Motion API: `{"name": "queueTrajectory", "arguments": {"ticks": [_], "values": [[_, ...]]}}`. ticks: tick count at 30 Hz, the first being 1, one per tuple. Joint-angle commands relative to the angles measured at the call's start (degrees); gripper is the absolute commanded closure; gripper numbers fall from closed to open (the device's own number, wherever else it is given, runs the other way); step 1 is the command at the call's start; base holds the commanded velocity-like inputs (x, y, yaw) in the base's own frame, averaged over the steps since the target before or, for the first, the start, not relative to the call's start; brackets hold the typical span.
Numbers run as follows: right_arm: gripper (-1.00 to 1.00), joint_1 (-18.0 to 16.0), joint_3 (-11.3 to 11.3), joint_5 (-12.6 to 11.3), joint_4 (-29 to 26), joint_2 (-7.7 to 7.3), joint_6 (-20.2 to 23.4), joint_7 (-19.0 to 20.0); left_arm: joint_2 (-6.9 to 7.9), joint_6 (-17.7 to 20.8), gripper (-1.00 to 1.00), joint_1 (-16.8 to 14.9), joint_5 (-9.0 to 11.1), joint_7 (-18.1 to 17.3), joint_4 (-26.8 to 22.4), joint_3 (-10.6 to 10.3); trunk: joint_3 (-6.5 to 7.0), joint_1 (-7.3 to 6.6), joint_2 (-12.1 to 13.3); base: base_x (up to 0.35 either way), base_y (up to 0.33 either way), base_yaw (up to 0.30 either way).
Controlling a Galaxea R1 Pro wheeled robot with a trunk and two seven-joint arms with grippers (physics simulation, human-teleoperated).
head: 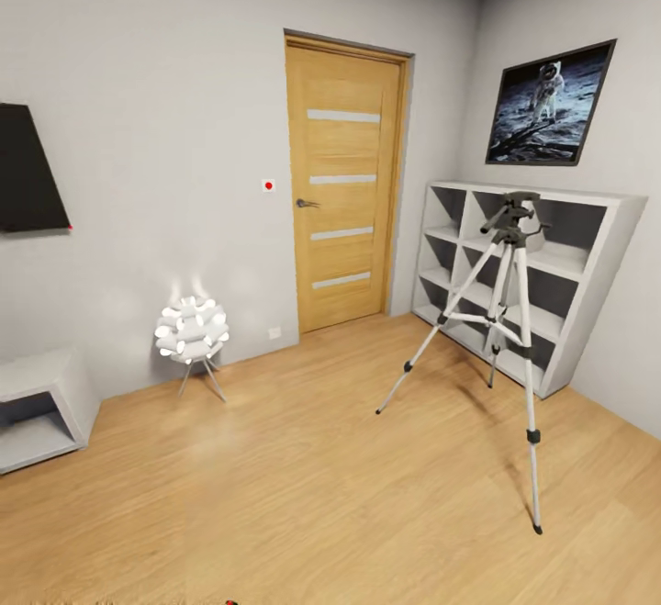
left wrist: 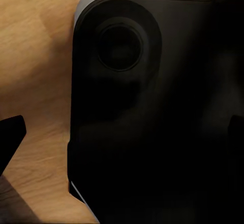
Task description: Attach the digital camera to the camera tripod in the bedroom.
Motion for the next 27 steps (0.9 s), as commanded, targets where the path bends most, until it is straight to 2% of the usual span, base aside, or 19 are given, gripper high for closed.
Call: {"name": "queueTrajectory", "arguments": {"ticks": [1,27], "values": [[-1.0,-0.01,-0.02,-0.06,0.05,0.02,-0.26,-0.04,-0.01,-0.03,-1.0,-0.01,0.42,0.0,-0.02,0.13,-0.04,0.0,-0.02,0.0,0.0,0.245],[-1.0,-0.01,-0.02,-0.06,0.05,0.0,-0.26,-0.07,-0.01,-0.03,-1.0,-0.01,0.42,0.0,-0.02,0.16,-0.04,0.0,-0.02,0.0,0.0,0.235]]}}
